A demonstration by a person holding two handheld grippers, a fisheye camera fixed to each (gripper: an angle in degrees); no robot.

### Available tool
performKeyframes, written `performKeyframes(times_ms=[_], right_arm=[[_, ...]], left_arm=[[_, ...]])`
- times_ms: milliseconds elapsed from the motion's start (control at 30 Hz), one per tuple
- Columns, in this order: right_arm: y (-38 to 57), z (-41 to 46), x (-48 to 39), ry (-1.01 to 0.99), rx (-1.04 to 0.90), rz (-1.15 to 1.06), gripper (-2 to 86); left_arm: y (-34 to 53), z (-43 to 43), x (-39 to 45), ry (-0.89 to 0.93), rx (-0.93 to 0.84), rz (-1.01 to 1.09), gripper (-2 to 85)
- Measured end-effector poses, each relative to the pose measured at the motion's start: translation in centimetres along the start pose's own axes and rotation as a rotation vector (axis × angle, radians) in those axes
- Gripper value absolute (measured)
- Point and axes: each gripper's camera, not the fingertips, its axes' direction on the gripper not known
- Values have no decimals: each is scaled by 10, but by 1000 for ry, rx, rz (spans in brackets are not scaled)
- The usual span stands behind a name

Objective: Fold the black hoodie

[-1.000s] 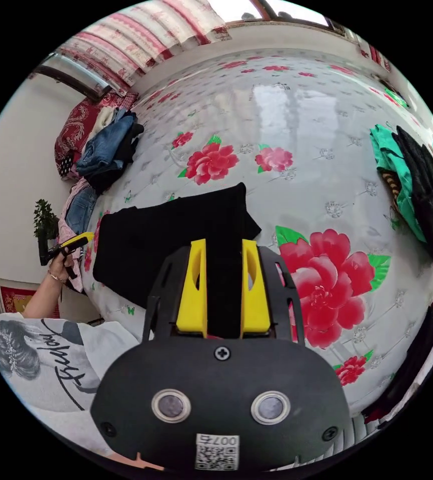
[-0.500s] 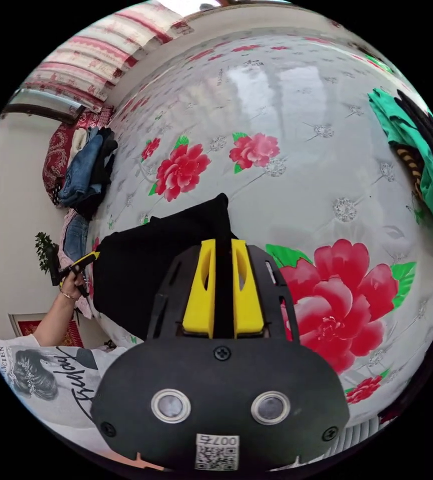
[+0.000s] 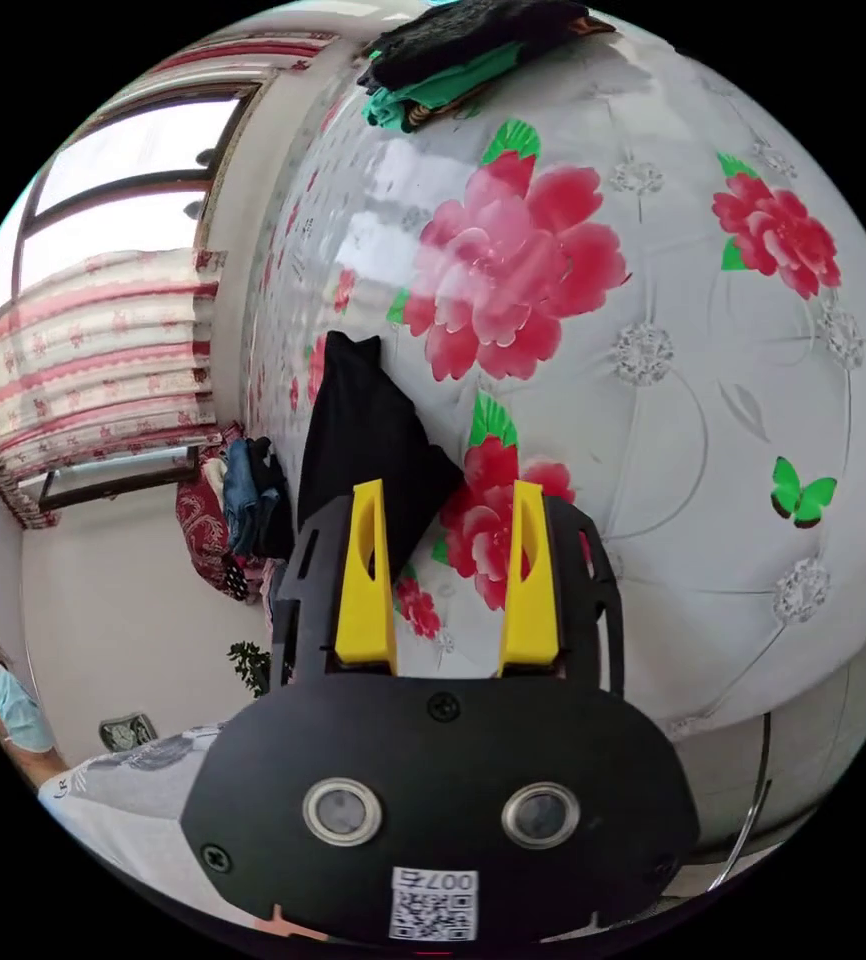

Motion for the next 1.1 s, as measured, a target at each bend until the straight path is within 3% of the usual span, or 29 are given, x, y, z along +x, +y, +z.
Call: performKeyframes(times_ms=[233,333,500,667,900,1100], right_arm=[[-13,37,-27,41,13,-59,75],[3,43,-101,118,2,-348,56],[120,107,-288,344,-155,-1187,32],[254,205,-347,284,-436,-1605,25],[362,370,-291,396,-885,-1621,24],[356,350,-312,263,-827,-1576,27]], left_arm=[[-1,-19,2,28,38,25,67],[4,-32,-6,5,58,34,64],[18,-39,-41,39,48,-43,63],[33,-47,-70,102,98,-112,56],[40,-48,-98,138,73,-141,51],[34,-43,-114,152,22,-104,50]])
